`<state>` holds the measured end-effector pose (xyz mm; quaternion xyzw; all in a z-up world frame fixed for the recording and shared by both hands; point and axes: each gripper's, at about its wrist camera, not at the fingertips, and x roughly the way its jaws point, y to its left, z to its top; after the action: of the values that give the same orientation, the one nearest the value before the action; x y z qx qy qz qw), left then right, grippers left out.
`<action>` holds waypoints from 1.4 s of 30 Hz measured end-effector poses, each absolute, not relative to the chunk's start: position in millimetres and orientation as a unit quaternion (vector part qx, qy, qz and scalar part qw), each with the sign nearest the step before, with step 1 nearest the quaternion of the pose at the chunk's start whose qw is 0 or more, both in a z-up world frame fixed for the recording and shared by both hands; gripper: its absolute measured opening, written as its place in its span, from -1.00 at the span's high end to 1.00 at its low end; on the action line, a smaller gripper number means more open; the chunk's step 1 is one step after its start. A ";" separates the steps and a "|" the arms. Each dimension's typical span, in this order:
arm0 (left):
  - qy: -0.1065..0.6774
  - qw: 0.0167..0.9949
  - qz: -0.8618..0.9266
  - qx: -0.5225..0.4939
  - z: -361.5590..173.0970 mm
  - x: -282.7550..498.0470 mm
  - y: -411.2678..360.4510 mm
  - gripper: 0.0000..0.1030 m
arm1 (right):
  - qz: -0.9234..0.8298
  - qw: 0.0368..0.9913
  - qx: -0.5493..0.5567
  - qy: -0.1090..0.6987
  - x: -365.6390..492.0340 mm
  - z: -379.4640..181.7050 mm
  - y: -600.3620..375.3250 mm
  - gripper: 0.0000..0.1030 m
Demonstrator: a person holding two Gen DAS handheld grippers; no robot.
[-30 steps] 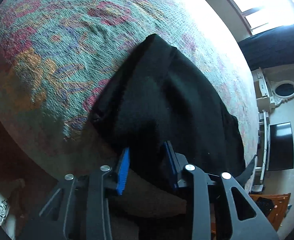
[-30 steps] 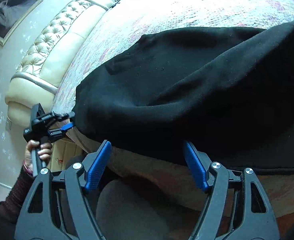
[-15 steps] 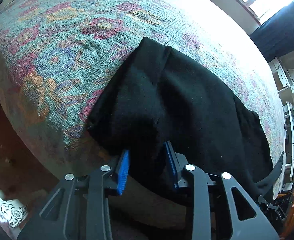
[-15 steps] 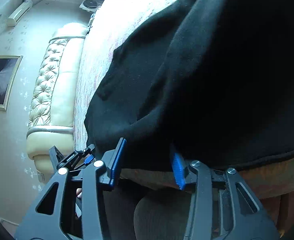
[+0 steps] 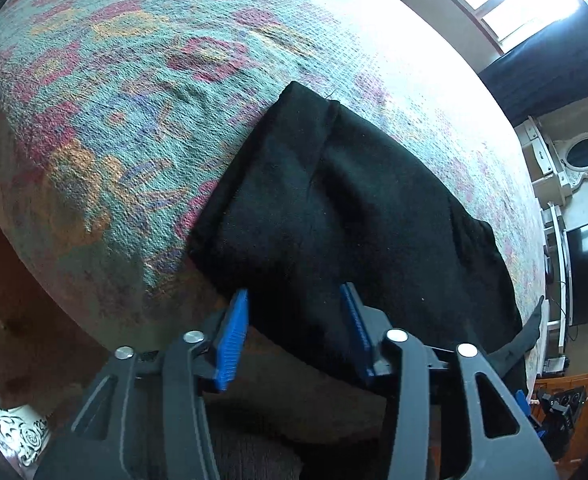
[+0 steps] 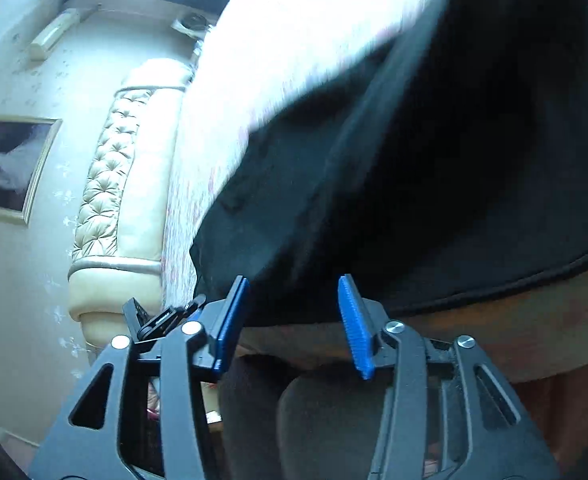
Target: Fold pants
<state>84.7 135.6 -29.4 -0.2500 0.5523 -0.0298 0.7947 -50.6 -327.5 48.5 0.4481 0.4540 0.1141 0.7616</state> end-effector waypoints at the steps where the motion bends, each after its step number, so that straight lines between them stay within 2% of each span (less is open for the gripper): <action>1: 0.545 0.801 -0.031 -0.248 -24.0 79.0 136.5 -0.27 | 0.092 0.786 0.426 0.439 -58.5 59.2 -349.2 0.02; 5: 0.500 0.838 -0.044 -0.212 1.8 62.2 130.7 -0.28 | -0.050 0.844 0.362 0.393 -101.6 77.8 -465.4 -0.16; 7: 0.473 0.861 -0.041 -0.182 14.7 56.4 126.0 -0.44 | -0.128 0.846 0.339 0.391 -118.2 72.0 -523.5 -0.16; 11: 0.465 0.865 -0.033 -0.184 15.3 65.5 125.3 -0.44 | -0.235 0.812 0.323 0.425 -138.5 35.9 -616.0 -0.16; 16: 0.489 0.852 -0.006 -0.187 -1.4 68.5 118.4 -0.44 | -0.226 0.793 0.354 0.442 -136.2 -8.0 -648.2 -0.17; 17: 0.493 0.850 -0.003 -0.184 -6.6 67.1 114.9 -0.44 | -0.219 0.800 0.337 0.445 -131.1 -7.2 -643.8 0.05; 18: 0.497 0.848 0.000 -0.182 -9.5 70.3 111.5 -0.44 | -0.188 0.806 0.326 0.457 -123.1 -7.5 -638.1 0.46; 19: 0.499 0.848 0.005 -0.180 -12.0 72.6 107.9 -0.44 | -0.182 0.808 0.312 0.466 -119.6 -6.6 -632.7 0.69; 22: 0.494 0.851 0.012 -0.180 -11.4 76.3 98.5 -0.44 | -0.186 0.837 0.239 0.455 -104.1 21.8 -619.5 0.70; 25: 0.483 0.858 0.019 -0.173 -9.3 79.6 88.9 -0.44 | -0.199 0.869 0.221 0.397 -100.6 56.0 -632.8 0.72; 27: 0.483 0.858 0.025 -0.171 -11.0 80.4 85.7 -0.44 | -0.201 0.874 0.212 0.388 -97.5 59.9 -640.7 0.74; 29: 0.486 0.856 0.029 -0.173 -16.1 79.5 84.4 -0.44 | -0.209 0.864 0.198 0.412 -91.8 40.7 -646.9 0.75; 31: 0.489 0.855 0.033 -0.170 -21.1 78.5 84.2 -0.45 | -0.258 0.839 0.184 0.443 -91.4 8.0 -664.7 0.86; 33: 0.488 0.856 0.033 -0.167 -23.2 78.3 84.4 -0.45 | -0.276 0.810 0.254 0.451 -105.9 -16.5 -687.1 0.85; 34: 0.487 0.857 0.032 -0.166 -23.1 78.2 84.2 -0.48 | -0.292 0.806 0.297 0.421 -116.3 -16.7 -694.6 0.84; 36: 0.485 0.858 0.027 -0.167 -22.2 77.2 83.5 -0.54 | -0.319 0.799 0.344 0.375 -127.3 -6.4 -698.1 0.62; 38: 0.485 0.858 0.025 -0.168 -22.8 78.5 83.1 -0.56 | -0.306 0.807 0.375 0.339 -124.0 10.8 -685.9 0.12; 42: 0.487 0.859 0.021 -0.160 -26.3 79.3 79.0 -0.65 | -0.236 0.822 0.399 0.331 -72.5 38.2 -641.3 -0.22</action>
<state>79.3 79.0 -26.3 -0.1597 0.4866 0.0206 0.8587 -72.5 -641.3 38.2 0.3994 0.3313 -0.2358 0.8217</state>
